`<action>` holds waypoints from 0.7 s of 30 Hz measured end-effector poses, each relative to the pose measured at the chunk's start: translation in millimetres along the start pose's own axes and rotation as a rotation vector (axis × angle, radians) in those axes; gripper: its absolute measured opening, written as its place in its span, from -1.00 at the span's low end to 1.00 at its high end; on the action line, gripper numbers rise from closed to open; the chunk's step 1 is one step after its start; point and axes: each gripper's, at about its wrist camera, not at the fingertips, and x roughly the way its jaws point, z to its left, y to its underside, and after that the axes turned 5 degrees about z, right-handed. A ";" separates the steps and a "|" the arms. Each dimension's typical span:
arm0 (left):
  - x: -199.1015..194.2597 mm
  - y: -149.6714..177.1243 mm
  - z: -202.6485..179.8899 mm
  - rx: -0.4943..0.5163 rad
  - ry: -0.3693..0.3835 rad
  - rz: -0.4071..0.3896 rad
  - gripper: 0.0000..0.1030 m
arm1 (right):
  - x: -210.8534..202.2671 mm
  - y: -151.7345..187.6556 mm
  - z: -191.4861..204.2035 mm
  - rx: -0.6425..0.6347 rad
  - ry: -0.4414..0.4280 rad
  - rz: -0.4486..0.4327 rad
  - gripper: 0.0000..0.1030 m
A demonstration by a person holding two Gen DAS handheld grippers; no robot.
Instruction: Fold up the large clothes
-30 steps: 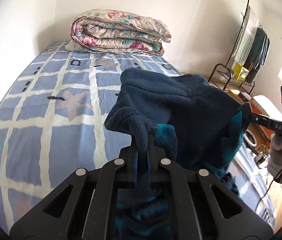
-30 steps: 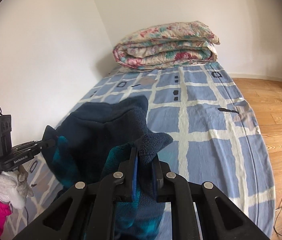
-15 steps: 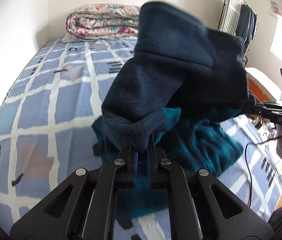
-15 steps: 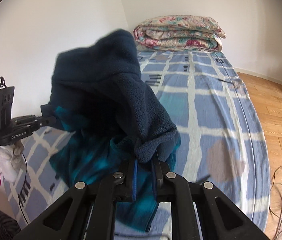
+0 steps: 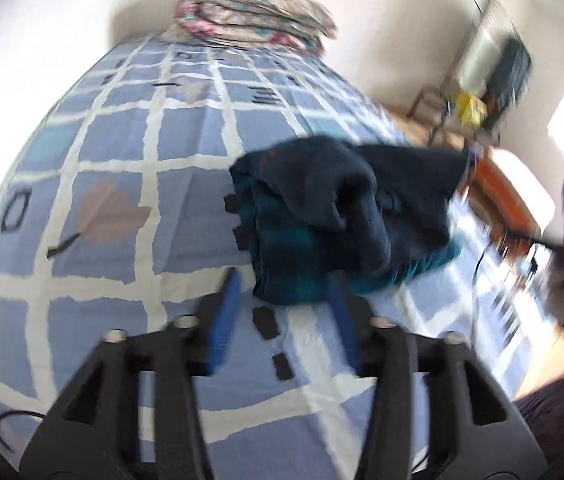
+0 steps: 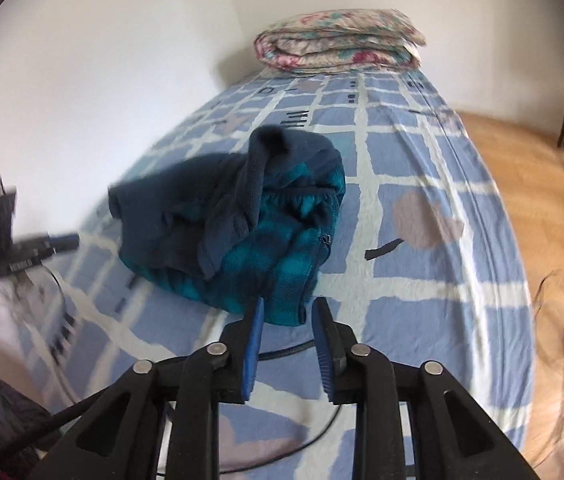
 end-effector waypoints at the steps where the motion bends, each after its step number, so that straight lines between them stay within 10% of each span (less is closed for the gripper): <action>1: -0.4 -8.1 8.0 -0.075 0.054 -0.003 0.13 | 0.6 -5.6 -3.7 0.052 -0.045 -0.007 -0.17; 7: 43.8 -47.8 24.6 -0.355 0.293 0.100 0.24 | 32.2 -47.9 -0.2 0.208 -0.224 -0.024 0.42; 11: 86.9 -56.1 27.4 -0.469 0.354 0.180 0.24 | 74.6 -69.0 3.4 0.248 -0.199 0.017 0.41; 14: 107.6 -55.6 19.8 -0.473 0.380 0.201 -0.03 | 105.7 -70.9 3.2 0.269 -0.200 0.080 -0.36; 15: 110.1 -56.5 16.5 -0.450 0.360 0.205 -0.68 | 113.8 -69.5 1.7 0.287 -0.202 0.104 -0.74; 21: 76.5 -55.5 3.9 -0.320 0.268 0.143 -0.87 | 79.7 -51.6 7.0 0.350 -0.264 0.070 -0.98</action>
